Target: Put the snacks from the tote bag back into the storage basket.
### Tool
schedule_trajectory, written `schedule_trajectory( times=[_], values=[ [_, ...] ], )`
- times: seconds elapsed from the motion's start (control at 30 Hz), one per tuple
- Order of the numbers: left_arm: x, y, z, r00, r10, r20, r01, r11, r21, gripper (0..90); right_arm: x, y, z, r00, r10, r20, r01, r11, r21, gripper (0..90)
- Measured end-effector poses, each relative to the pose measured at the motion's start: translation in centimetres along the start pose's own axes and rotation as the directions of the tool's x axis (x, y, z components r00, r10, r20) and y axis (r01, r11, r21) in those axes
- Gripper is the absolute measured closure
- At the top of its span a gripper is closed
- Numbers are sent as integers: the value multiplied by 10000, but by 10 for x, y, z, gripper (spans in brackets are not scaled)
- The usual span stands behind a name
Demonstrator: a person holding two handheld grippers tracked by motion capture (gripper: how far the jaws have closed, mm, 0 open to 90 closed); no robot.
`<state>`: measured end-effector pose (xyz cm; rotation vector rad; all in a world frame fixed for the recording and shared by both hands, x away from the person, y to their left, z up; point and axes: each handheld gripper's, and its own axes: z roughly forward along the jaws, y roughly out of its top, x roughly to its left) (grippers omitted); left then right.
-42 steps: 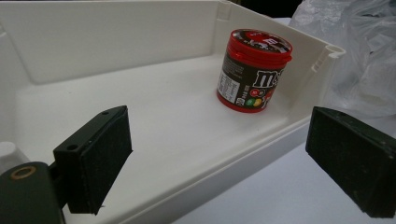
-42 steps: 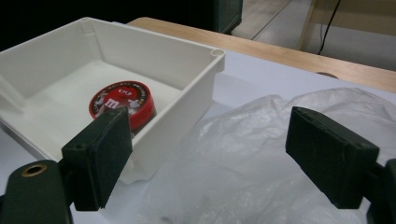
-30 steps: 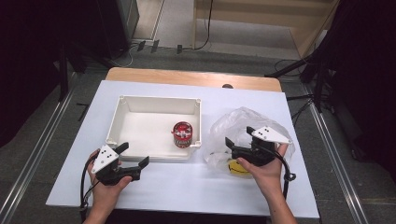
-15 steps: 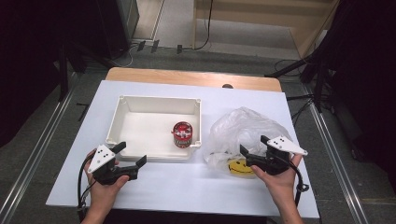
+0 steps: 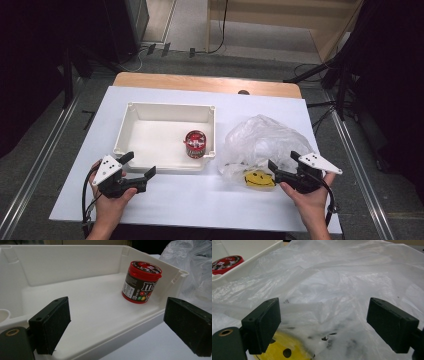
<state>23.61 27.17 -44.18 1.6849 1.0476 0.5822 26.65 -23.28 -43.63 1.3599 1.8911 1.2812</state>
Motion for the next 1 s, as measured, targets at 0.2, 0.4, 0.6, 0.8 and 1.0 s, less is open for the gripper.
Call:
schedule_trajectory(
  times=[0.2, 0.4, 0.6, 0.8, 1.0],
  values=[
    [-2, 0, 1, 9998, 199, -1, -199, 9998, 58, 70, -9, -7, -9, 9997, 70, 214, -71, 10000, 39, 120],
    [-1, 1, 0, 9999, 109, -34, -109, 9999, 10, 70, -22, -17, -19, 9979, 383, 513, -383, 9993, -8, 119],
    [-1, 1, 0, 9999, 139, -90, -139, 9999, 11, 70, -35, -29, -30, 9958, 518, 760, -523, 9986, 43, 119],
    [0, 2, -1, 9999, 86, -118, -87, 10000, -26, 70, -49, -35, -39, 9912, 880, 988, -876, 9961, -82, 120],
    [1, 2, 1, 9999, 26, -105, -26, 10000, -21, 70, -54, -37, -41, 9887, 1066, 1056, -1055, 9943, -156, 120]
  ],
)
